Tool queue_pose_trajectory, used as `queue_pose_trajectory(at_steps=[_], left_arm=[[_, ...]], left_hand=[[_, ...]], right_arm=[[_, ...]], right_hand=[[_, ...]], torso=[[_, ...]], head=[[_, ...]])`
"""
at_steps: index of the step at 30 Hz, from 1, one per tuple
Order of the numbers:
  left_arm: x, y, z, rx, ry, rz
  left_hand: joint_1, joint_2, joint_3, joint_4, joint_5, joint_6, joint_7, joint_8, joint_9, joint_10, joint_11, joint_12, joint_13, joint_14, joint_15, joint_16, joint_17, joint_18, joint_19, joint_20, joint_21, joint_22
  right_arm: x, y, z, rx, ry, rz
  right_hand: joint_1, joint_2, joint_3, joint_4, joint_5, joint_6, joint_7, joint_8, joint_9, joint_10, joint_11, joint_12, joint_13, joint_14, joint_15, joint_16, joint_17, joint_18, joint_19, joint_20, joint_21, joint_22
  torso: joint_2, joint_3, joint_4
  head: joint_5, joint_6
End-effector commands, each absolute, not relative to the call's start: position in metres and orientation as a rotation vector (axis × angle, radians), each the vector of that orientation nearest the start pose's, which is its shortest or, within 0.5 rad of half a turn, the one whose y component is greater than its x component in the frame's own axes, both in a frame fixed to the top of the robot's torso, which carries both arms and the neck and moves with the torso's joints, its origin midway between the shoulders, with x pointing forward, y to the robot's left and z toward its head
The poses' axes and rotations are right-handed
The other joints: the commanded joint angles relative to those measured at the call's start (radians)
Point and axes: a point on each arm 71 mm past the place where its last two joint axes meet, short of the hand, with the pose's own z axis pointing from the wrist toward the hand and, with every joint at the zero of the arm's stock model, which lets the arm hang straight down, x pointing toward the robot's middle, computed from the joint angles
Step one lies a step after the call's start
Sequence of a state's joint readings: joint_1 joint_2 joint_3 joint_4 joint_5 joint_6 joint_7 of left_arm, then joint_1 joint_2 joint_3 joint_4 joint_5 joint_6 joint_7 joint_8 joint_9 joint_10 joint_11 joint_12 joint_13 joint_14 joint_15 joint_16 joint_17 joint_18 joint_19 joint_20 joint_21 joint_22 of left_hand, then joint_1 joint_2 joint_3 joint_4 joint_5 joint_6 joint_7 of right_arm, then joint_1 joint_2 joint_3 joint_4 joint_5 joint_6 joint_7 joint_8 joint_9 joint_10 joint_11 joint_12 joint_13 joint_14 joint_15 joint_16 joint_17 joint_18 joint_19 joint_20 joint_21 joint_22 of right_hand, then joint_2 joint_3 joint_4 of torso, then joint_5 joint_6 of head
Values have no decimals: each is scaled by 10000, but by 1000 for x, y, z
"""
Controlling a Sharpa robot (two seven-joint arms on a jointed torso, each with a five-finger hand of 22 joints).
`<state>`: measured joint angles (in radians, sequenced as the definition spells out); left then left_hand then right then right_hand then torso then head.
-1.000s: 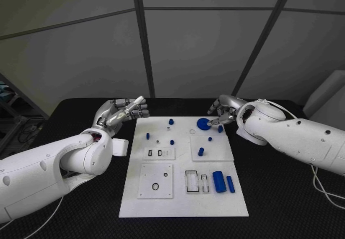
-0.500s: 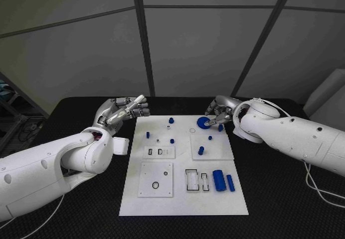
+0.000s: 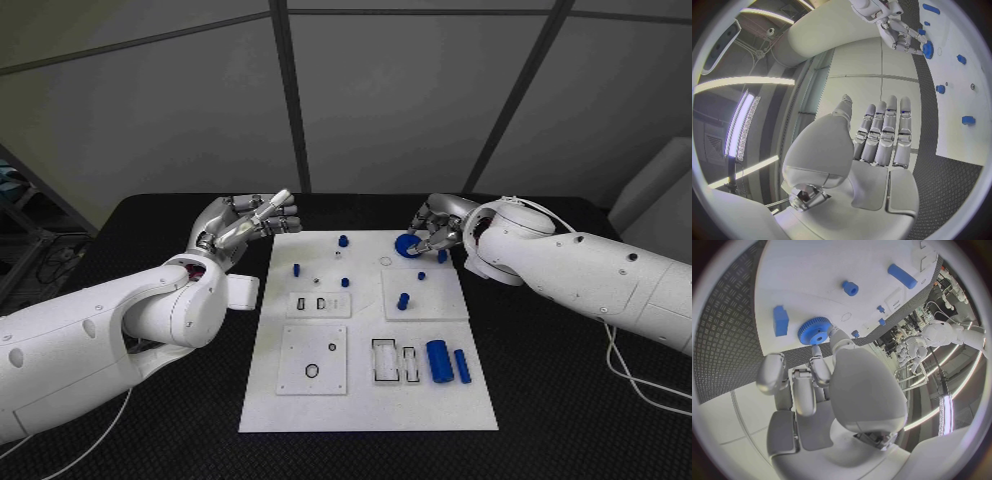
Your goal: Assemble the parts on the task board
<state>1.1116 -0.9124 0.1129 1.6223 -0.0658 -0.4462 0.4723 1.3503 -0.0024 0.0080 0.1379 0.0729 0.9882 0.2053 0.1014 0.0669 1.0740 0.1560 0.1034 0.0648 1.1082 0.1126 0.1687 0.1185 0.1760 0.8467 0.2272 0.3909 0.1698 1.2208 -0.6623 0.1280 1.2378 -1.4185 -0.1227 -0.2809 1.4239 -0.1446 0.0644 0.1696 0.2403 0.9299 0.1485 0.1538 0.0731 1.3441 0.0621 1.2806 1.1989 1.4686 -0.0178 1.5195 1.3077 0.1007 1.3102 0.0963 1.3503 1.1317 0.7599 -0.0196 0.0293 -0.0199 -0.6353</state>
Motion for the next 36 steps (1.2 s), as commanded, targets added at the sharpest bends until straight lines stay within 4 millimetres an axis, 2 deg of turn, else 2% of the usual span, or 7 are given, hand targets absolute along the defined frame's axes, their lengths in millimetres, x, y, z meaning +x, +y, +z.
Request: queue_pose_trajectory(at_steps=[1,16,22,27,36], left_arm=[[478,224,-147,-10491,12064,-15476],[477,225,-147,-10496,12067,-15459],[477,225,-147,-10499,12076,-15460],[478,225,-148,-10503,12082,-15462],[478,225,-148,-10513,12104,-15462]], left_hand=[[-55,49,7,-64,-33,17,28,-34,-7,-5,26,-40,0,-1,47,-68,5,65,-7,44,9,-13],[-55,50,7,-66,-33,17,29,-35,-7,-5,27,-41,0,0,47,-70,6,65,-7,44,9,-13],[-55,58,8,-75,-32,19,33,-45,-8,-3,28,-52,-1,4,46,-80,8,66,-10,45,9,-16],[-55,58,8,-75,-32,19,33,-45,-8,-3,28,-52,-1,4,46,-80,8,66,-10,45,9,-16],[-54,68,11,-82,-31,22,35,-52,-8,-2,30,-59,-1,8,46,-87,9,67,-12,45,9,-18]], right_arm=[[560,-204,-150,560,17793,4554],[563,-205,-154,553,18017,4364],[564,-203,-155,453,17983,4221],[565,-202,-155,399,17896,4138],[564,-199,-155,284,17878,4138]], right_hand=[[75,53,31,28,59,35,-21,40,-1,86,-17,56,30,791,60,63,1441,-123,81,9,52,14],[128,154,80,-10,62,67,-17,61,-6,160,-13,236,241,800,65,91,1506,-133,101,14,86,71],[147,165,90,-28,62,71,-14,63,-8,150,-11,240,243,806,66,103,1536,-137,113,15,99,96],[148,161,87,-35,55,50,-4,52,-14,140,-5,240,243,808,69,108,1550,-140,117,16,106,107],[152,157,86,-44,51,30,7,43,-19,129,4,242,245,812,74,117,1573,-145,130,19,119,132]], torso=[[3,1,-5],[14,5,-7],[5,11,-7],[4,8,11],[13,10,-10]], head=[[-2,-10],[-3,-28],[-6,-70],[-25,-86],[-5,-98]])
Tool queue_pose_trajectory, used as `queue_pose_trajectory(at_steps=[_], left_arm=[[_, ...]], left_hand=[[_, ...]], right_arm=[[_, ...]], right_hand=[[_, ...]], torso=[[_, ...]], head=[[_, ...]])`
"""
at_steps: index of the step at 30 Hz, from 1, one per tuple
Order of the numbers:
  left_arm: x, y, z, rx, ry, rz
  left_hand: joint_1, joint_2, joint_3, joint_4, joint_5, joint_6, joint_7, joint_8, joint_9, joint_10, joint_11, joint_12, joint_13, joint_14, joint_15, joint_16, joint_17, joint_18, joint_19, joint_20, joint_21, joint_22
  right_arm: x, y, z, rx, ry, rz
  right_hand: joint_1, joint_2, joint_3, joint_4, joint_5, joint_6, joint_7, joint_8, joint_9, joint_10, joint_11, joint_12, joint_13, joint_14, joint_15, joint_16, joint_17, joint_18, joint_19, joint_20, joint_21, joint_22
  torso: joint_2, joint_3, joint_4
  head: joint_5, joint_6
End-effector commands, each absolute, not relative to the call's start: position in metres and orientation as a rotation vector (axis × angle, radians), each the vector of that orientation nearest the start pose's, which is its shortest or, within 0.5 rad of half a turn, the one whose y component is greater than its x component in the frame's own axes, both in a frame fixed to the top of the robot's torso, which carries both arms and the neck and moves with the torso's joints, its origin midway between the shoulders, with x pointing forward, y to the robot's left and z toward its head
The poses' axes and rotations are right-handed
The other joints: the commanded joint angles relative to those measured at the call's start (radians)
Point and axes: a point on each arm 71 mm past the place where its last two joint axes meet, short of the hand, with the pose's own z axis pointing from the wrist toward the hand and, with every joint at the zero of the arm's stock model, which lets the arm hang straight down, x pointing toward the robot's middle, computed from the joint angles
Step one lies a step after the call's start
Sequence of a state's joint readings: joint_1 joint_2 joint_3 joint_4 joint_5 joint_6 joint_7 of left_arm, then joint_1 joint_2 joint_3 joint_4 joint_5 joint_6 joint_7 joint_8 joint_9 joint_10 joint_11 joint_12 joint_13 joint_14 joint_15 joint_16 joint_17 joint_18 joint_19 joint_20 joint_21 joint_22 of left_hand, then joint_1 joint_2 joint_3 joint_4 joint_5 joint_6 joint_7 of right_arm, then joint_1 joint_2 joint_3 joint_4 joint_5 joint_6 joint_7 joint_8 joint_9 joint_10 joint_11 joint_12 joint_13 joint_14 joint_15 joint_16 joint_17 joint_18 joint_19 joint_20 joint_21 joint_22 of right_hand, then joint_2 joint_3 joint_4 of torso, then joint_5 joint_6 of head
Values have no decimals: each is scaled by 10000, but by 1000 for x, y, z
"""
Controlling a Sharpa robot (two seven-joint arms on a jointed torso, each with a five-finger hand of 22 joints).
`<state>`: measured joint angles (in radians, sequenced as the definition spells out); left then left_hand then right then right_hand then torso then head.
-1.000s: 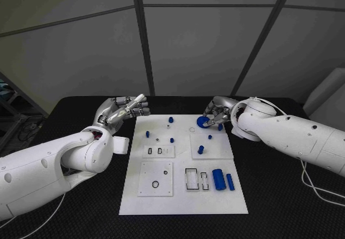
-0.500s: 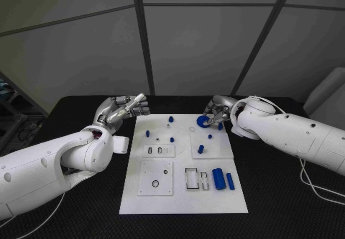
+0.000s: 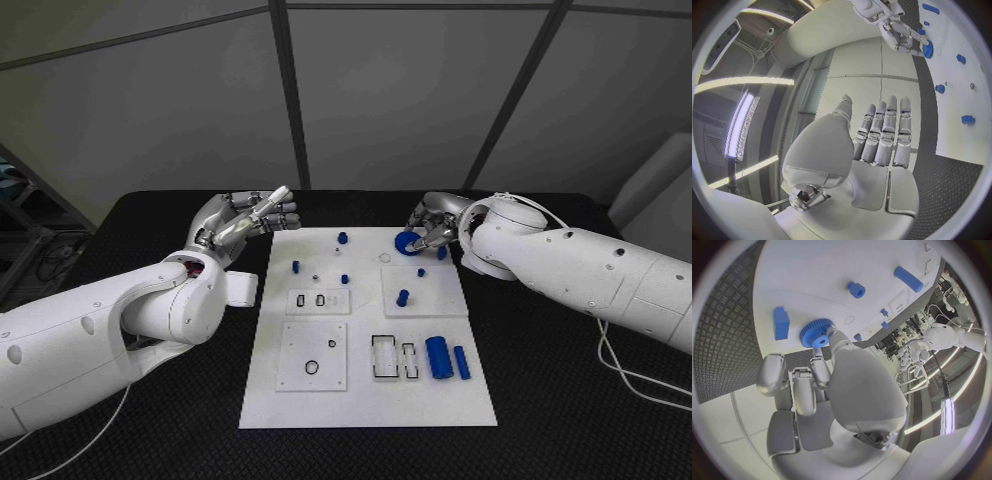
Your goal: Assemble the parts on the task board
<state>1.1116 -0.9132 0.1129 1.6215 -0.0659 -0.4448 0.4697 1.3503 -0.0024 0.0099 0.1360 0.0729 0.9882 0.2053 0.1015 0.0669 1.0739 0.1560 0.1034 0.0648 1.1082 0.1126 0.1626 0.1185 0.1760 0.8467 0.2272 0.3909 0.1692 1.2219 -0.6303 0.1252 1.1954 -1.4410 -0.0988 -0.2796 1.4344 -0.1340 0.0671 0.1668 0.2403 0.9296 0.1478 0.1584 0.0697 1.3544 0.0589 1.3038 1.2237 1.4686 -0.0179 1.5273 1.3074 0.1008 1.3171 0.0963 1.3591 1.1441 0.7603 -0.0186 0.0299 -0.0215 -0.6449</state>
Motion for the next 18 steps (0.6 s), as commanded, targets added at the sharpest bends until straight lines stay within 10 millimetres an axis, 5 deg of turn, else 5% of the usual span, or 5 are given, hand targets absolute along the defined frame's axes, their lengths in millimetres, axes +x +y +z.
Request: queue_pose_trajectory(at_steps=[1,18], left_arm=[[478,225,-148,-10514,12108,-15464],[478,225,-148,-10535,12140,-15455]], left_hand=[[-54,68,-8,-63,-31,22,35,-53,-8,-2,30,-59,-1,8,46,-27,9,66,-12,45,8,-11],[-50,76,-4,-69,-29,23,37,-58,-9,-2,31,-64,-1,9,47,-33,10,67,-14,46,8,-12]], right_arm=[[564,-199,-155,278,17877,4142],[563,-202,-155,162,17896,4030]], right_hand=[[47,51,59,-16,52,34,14,-3,15,26,37,10,-2,812,75,39,1576,-145,61,19,31,9],[90,5,51,-74,61,-103,77,-55,-7,-60,94,4,-3,822,123,69,1648,-155,67,54,55,54]], torso=[[10,2,-17],[0,8,-21]], head=[[0,1],[-14,-47]])
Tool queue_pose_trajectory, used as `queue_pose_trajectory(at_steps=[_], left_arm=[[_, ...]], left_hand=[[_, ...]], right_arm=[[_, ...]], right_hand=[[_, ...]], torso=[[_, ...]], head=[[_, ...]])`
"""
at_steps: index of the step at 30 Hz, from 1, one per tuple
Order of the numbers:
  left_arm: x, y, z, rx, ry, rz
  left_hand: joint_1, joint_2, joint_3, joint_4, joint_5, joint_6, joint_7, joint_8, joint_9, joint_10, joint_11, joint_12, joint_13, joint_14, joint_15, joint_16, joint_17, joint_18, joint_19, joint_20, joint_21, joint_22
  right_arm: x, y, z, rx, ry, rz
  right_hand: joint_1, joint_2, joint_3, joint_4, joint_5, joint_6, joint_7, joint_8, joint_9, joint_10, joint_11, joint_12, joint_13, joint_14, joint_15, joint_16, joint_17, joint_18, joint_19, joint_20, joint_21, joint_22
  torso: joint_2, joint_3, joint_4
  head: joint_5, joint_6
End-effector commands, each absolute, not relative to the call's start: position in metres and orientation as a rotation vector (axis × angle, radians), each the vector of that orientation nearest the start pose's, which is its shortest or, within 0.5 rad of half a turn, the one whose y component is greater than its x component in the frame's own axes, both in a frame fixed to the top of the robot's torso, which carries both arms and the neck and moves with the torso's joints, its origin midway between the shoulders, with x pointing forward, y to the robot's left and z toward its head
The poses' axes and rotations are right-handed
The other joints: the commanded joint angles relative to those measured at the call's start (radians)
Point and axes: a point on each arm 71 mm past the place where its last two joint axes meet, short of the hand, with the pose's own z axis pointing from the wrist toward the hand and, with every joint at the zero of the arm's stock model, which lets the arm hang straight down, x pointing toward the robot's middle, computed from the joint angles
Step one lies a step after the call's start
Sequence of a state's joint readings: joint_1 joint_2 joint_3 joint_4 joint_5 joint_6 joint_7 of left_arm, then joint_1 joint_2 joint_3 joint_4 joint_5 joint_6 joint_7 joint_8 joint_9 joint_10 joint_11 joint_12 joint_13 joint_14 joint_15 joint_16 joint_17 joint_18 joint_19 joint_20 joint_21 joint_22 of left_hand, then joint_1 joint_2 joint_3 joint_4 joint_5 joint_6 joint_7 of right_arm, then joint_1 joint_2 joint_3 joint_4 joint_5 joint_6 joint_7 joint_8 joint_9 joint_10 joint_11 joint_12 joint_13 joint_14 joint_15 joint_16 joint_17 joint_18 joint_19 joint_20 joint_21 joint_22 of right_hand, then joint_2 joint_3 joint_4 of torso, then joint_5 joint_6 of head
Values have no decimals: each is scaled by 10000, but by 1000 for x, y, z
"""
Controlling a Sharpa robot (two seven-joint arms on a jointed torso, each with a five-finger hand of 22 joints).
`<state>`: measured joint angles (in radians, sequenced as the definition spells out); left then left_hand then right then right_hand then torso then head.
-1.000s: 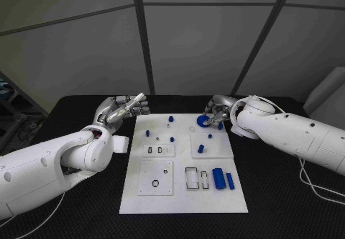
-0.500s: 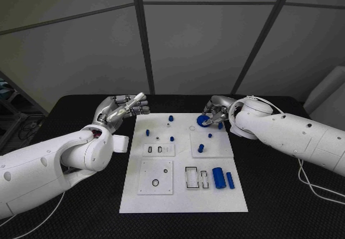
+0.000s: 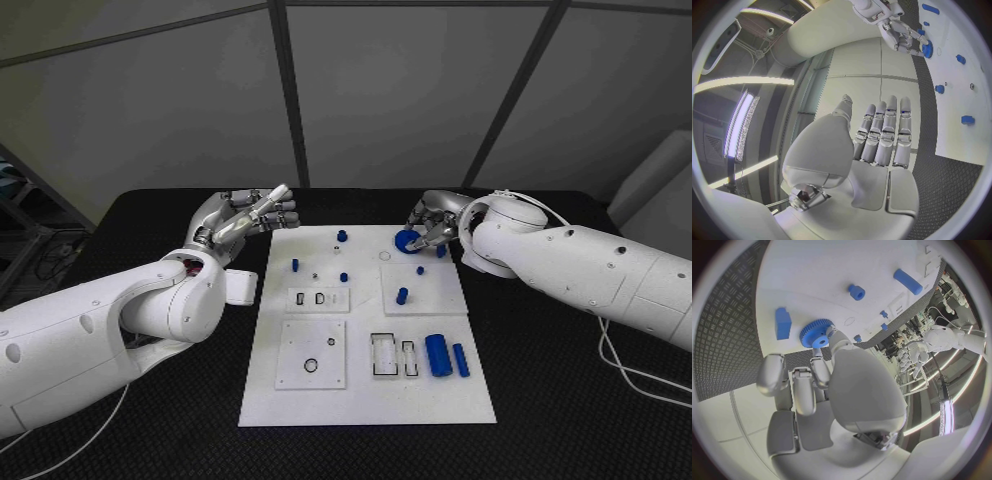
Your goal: Assemble the parts on the task board
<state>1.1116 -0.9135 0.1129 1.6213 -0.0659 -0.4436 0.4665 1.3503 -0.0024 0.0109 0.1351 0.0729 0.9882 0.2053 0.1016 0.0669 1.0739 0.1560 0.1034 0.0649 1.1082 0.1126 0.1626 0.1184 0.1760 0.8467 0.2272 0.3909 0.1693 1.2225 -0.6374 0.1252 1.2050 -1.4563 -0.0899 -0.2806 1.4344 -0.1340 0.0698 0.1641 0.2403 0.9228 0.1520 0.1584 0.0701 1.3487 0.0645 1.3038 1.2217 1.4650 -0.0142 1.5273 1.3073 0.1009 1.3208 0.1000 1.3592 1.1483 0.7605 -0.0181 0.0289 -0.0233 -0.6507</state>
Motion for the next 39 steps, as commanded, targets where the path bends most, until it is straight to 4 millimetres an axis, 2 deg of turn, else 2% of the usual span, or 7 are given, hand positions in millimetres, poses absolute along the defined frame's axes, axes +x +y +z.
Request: queue_pose_trajectory(at_steps=[1,4,7,11,16,25,39], left_arm=[[478,225,-148,-10536,12142,-15455],[478,225,-148,-10536,12147,-15460],[478,225,-148,-10537,12154,-15465],[478,225,-148,-10540,12156,-15459],[478,225,-148,-10540,12158,-15458],[477,226,-148,-10544,12166,-15447],[477,224,-148,-10549,12201,-15485]], left_hand=[[-50,76,-14,-60,-29,23,37,-59,-8,-2,31,-64,-1,9,47,-33,10,67,-13,46,8,-14],[-48,78,-13,-62,-29,23,37,-60,-9,-2,31,-66,-1,9,47,-34,10,67,-14,46,8,-14],[-42,87,-8,-71,-28,23,39,-67,-9,-3,33,-74,-2,11,48,-42,11,66,-17,47,7,-16],[-42,87,-8,-71,-28,23,39,-67,-9,-3,33,-74,-2,11,48,-42,11,66,-17,47,7,-16],[-36,96,-2,-78,-26,25,41,-72,-9,-3,33,-79,-2,12,49,-47,12,66,-19,47,7,-17],[-36,96,-2,-78,-26,25,41,-72,-9,-3,33,-79,-2,12,49,-47,12,66,-19,47,7,-17],[-36,96,-2,-78,-26,25,41,-72,-9,-3,33,-79,-2,12,49,-47,12,66,-19,47,7,-17]], right_arm=[[563,-202,-155,163,17883,4033],[562,-202,-154,131,17796,4040],[562,-200,-152,17,17604,4072],[560,-196,-149,-164,17209,4225],[558,-190,-144,-361,16614,4469],[548,-176,-132,-980,15454,4789],[526,-114,-120,-2759,14153,5192]], right_hand=[[108,21,38,-58,92,-33,43,-48,-9,-5,45,17,32,860,95,73,1657,-157,30,24,57,16],[171,73,89,-105,248,54,43,18,14,0,50,59,84,864,105,84,1685,-165,54,40,86,72],[285,185,227,-207,654,332,5,180,57,63,15,163,216,877,82,114,1761,-193,148,33,178,242],[484,389,584,-329,593,797,-125,370,105,201,-100,311,411,885,-1,131,1801,-258,359,-21,365,597],[496,419,881,-391,813,1107,-230,452,119,334,-198,436,583,895,-88,150,1855,-303,496,-105,488,823],[467,374,1033,-431,922,1167,-253,432,102,407,-222,507,681,916,-116,187,1954,-327,563,-139,548,939],[425,297,1161,-469,879,1195,-257,396,82,424,-229,513,697,930,-126,211,2017,-347,618,-158,598,1035]], torso=[[-2,4,-11],[-4,3,-4],[-1,3,-2],[-2,6,-4],[-6,-1,5],[-13,-3,-2],[2,-6,17]], head=[[4,12],[-8,9],[-16,2],[-16,0],[-9,-2],[23,29],[67,108]])
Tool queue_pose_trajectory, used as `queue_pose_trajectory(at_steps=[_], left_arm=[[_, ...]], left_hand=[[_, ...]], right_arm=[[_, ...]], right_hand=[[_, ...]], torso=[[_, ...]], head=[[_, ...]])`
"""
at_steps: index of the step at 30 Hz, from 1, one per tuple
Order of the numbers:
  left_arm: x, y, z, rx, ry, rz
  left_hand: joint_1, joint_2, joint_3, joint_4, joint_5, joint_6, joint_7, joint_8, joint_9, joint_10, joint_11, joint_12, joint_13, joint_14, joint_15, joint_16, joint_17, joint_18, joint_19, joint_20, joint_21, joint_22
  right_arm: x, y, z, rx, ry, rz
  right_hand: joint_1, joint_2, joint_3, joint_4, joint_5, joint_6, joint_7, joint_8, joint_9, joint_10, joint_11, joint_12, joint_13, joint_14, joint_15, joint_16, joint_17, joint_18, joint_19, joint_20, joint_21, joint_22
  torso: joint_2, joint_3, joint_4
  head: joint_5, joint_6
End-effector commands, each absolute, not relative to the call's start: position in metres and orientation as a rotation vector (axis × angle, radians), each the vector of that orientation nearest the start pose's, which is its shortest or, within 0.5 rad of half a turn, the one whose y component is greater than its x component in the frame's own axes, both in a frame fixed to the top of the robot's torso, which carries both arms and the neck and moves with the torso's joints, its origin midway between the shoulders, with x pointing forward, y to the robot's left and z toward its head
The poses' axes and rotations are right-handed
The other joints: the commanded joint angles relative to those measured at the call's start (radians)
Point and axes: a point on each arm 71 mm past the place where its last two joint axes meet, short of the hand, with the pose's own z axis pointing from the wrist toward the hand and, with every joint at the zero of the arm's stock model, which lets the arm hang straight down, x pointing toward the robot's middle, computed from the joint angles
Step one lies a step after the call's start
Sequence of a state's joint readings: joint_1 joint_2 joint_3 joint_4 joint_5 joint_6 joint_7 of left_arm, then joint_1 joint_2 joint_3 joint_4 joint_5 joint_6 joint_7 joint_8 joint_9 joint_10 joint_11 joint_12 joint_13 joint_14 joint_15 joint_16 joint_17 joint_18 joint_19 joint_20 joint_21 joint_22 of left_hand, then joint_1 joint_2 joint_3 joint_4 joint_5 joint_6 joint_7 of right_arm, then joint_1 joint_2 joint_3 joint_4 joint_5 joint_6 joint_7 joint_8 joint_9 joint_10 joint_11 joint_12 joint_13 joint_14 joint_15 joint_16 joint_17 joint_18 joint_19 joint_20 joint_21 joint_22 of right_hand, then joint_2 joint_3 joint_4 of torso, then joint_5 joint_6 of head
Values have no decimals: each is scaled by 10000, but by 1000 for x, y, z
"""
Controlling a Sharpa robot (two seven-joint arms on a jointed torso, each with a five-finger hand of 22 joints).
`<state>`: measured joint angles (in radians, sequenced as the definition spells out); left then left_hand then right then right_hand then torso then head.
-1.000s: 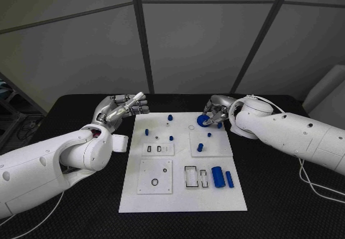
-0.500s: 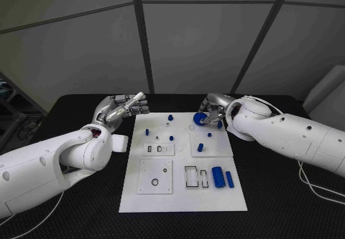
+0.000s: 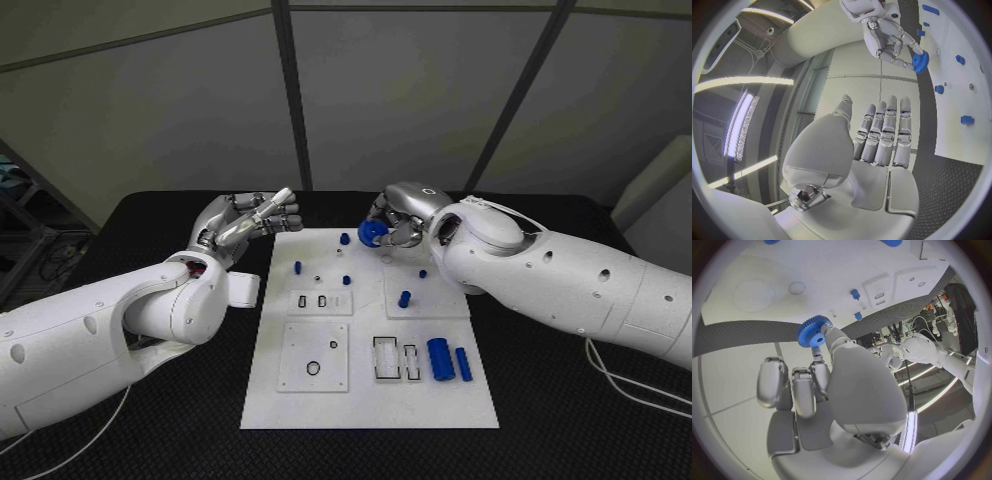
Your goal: Assemble the parts on the task board
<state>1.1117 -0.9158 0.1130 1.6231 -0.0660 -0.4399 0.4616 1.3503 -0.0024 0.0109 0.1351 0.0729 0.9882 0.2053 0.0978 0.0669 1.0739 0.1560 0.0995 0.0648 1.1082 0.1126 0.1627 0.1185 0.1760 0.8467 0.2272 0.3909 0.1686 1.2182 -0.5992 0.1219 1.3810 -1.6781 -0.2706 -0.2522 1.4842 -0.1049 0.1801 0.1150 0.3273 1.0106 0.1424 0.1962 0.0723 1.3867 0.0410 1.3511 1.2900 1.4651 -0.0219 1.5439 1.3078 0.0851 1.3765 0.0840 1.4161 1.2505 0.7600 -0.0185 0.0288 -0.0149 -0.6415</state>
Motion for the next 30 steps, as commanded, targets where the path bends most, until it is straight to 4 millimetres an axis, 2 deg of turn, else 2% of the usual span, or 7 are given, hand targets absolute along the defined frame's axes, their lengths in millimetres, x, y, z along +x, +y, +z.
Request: queue_pose_trajectory(at_steps=[1,5,11,19,30], left_arm=[[477,224,-148,-10549,12203,-15489],[478,223,-148,-10550,12215,-15509],[478,222,-148,-10552,12224,-15522],[478,221,-148,-10548,12241,-15555],[478,220,-148,-10542,12248,-15573]], left_hand=[[-36,96,-2,-78,-26,25,41,-34,-9,-3,33,-40,-2,13,48,-47,12,67,-19,47,7,-10],[-25,107,5,-95,-26,28,43,-46,-9,-1,35,-52,-2,17,50,-60,14,67,-24,49,6,-13],[-24,108,5,-96,-26,28,44,-46,-9,-1,35,-52,-2,17,50,-60,14,67,-24,49,6,-13],[-23,109,6,-101,-27,29,45,-50,-9,-1,37,-56,-2,17,51,-65,15,66,-26,49,6,-14],[-23,110,6,-107,-28,30,46,-55,-9,0,38,-61,-2,16,52,-72,15,66,-29,50,5,-16]], right_arm=[[525,-109,-121,-2829,14154,5218],[523,-90,-128,-3132,14229,5339],[523,-73,-137,-3463,14441,5415],[524,-62,-148,-3701,14735,5409],[529,-58,-153,-3734,14886,5286]], right_hand=[[-73,6,58,21,10,317,-161,18,60,44,5,39,14,928,-50,45,2013,-189,61,3,29,14],[-106,-20,107,18,-23,317,-156,-3,49,35,8,24,0,928,-51,45,2013,-188,58,-1,29,12],[-123,-31,136,17,-31,309,-153,-19,42,25,10,10,-14,928,-49,44,2011,-188,57,-2,29,13],[-185,-72,207,18,-56,284,-138,-64,22,10,22,-11,-29,928,-43,46,2016,-187,47,0,24,3],[-285,-121,293,32,-77,234,-112,-132,-3,-23,43,-49,-63,927,-26,44,2013,-185,35,10,18,-6]], torso=[[7,-4,24],[12,-2,26],[17,-2,20],[14,2,10],[5,3,11]], head=[[-20,10],[19,-12],[59,-41],[87,-63],[114,-74]])
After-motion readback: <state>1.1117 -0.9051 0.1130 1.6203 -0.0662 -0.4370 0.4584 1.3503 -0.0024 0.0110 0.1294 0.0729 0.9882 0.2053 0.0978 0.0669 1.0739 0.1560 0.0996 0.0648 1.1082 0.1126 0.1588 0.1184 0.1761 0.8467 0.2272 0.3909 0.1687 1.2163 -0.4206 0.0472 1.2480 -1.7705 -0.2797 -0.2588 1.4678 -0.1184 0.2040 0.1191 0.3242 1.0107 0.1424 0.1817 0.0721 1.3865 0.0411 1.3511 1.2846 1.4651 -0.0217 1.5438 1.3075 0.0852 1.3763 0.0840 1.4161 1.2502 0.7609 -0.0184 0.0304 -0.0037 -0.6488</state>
